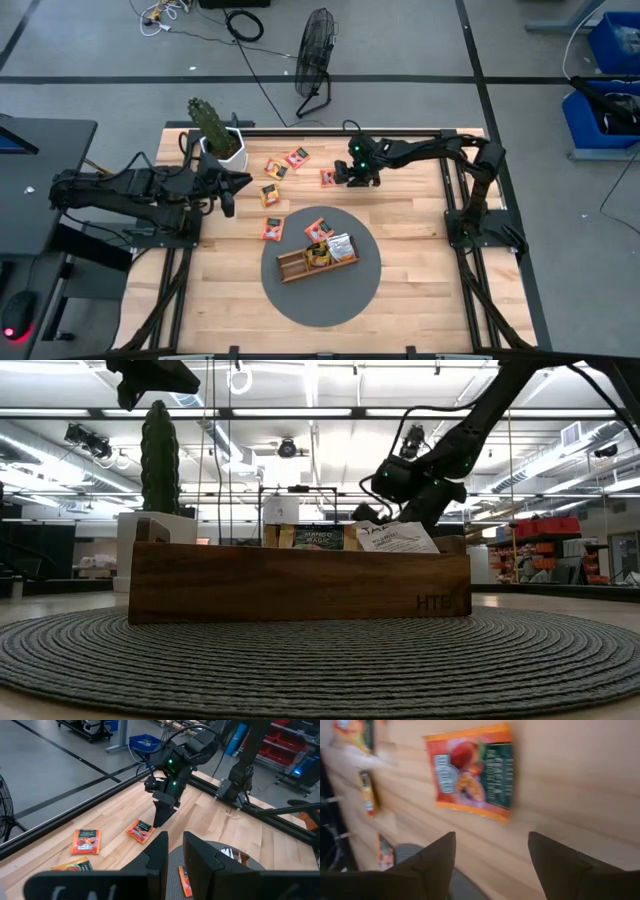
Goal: Pick & Place Tea
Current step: Put the orange tea bag into the left section of the wooden organizer
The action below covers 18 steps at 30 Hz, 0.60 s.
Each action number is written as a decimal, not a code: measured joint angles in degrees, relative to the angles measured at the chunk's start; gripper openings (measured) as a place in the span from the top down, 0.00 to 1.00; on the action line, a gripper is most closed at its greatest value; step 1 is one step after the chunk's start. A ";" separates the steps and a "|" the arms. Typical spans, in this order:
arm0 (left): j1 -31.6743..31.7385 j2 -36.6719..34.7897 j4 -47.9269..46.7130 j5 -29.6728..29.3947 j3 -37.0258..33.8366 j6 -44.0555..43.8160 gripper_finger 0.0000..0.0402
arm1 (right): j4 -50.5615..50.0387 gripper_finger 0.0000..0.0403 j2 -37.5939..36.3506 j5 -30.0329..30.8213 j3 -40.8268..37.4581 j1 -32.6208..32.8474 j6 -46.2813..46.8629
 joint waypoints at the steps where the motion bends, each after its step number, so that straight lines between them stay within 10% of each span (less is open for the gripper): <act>1: 0.00 0.00 0.00 0.00 0.00 0.00 0.85 | -0.34 0.37 0.01 0.28 -0.01 0.00 -0.08; 18: 0.00 0.02 -0.02 0.00 0.00 -0.33 0.85 | 4.04 0.48 3.10 -3.62 0.17 -1.99 2.51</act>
